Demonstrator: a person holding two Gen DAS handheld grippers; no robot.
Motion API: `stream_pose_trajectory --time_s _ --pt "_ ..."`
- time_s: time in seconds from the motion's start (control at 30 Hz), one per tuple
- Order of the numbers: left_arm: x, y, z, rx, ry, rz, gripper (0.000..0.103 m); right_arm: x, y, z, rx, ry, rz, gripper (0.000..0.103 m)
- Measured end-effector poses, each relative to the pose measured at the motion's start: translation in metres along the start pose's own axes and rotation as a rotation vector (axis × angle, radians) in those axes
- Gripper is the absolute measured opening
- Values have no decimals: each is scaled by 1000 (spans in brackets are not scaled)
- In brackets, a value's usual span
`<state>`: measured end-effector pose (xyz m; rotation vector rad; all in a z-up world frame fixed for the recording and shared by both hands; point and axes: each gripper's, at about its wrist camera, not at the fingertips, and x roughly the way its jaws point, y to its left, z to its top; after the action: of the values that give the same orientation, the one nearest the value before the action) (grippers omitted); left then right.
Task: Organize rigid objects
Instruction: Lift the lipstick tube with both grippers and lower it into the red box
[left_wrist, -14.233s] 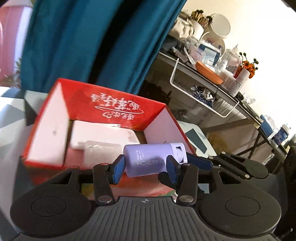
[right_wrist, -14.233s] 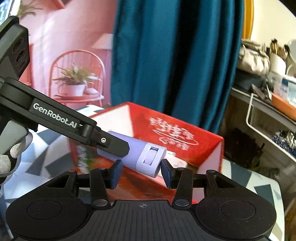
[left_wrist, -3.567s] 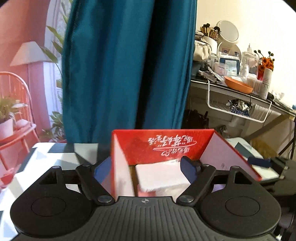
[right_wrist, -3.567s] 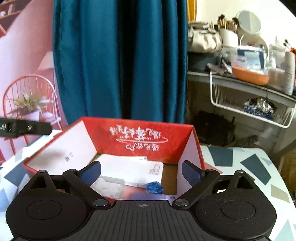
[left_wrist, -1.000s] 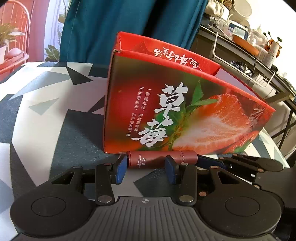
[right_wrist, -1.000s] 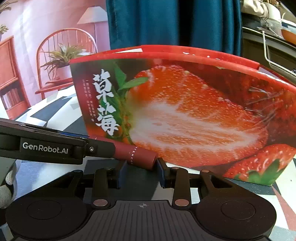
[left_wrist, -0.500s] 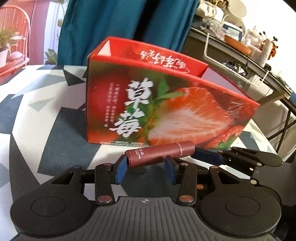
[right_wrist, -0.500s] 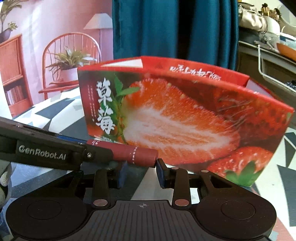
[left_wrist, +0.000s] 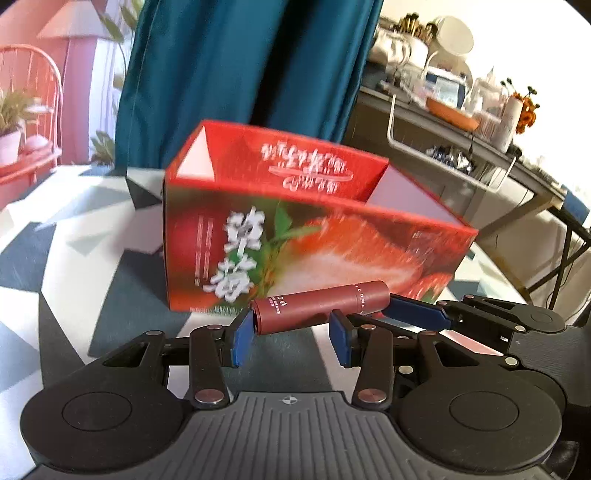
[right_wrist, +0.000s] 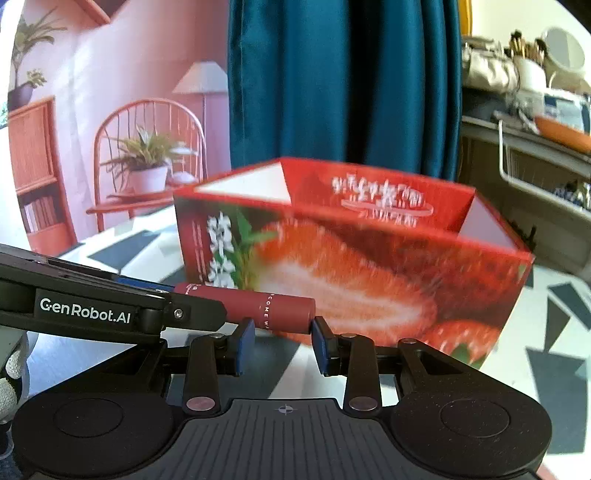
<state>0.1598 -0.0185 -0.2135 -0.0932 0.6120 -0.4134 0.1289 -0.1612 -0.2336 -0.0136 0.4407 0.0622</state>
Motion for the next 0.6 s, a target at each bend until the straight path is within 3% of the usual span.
stream_pose_trajectory --time_s 0.4,0.6 --pt "-44 -26 22 34 -187 10 47 -47 6 28 -80 -168 -26 31" --pt "-53 -40 32 64 -251 4 47 -62 0 41 -59 -224 -34 31"
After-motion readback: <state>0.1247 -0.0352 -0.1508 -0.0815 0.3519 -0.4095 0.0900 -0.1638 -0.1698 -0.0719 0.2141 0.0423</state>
